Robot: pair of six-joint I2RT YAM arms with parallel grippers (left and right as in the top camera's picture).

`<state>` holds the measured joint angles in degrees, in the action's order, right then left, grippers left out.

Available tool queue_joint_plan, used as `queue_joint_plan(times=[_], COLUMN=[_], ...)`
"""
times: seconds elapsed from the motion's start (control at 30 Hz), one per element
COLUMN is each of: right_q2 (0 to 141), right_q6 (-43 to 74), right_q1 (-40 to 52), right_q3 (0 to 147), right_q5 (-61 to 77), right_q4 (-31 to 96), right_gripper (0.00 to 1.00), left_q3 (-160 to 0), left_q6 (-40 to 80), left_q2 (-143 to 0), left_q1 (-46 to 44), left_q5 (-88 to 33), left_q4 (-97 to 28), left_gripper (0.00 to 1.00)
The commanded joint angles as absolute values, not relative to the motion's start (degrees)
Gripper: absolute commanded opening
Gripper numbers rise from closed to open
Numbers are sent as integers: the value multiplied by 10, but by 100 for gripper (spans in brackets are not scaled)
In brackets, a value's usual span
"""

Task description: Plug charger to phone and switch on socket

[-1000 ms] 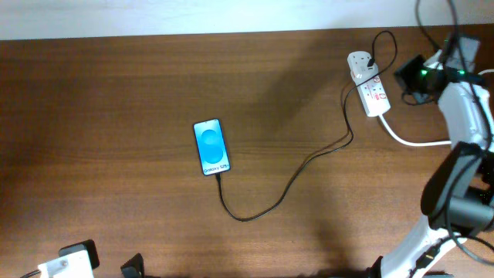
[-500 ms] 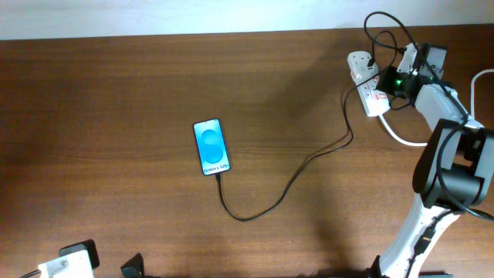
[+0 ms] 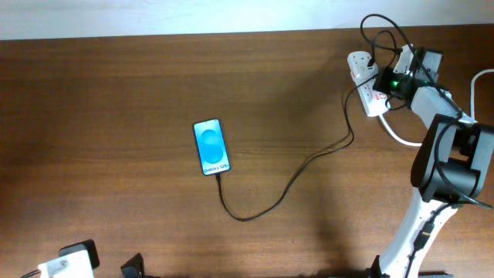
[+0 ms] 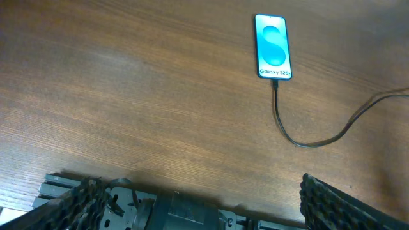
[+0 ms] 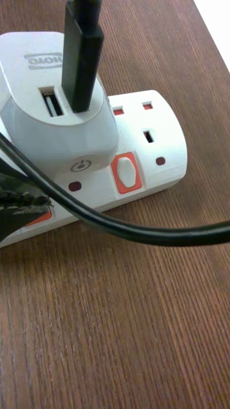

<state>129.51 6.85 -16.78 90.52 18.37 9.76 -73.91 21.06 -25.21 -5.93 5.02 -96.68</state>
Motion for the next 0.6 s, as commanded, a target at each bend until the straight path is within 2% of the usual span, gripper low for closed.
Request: queue_joint_plan(times=[0.0,0.57], right_q2=[1310,1310], right_q6=[62,62], right_q1=[-157,-151], right_q3=[907,905], right_q5=[206,238], right_q4=[92,130], right_gripper=[4,4], left_q3=[-739,-739], left_q6=[218,218], left_q2=[-250,-250], left_q1=[-56,-56], left_q5=[60,60], left_q4=[-967,-967], left_gripper=[99,99])
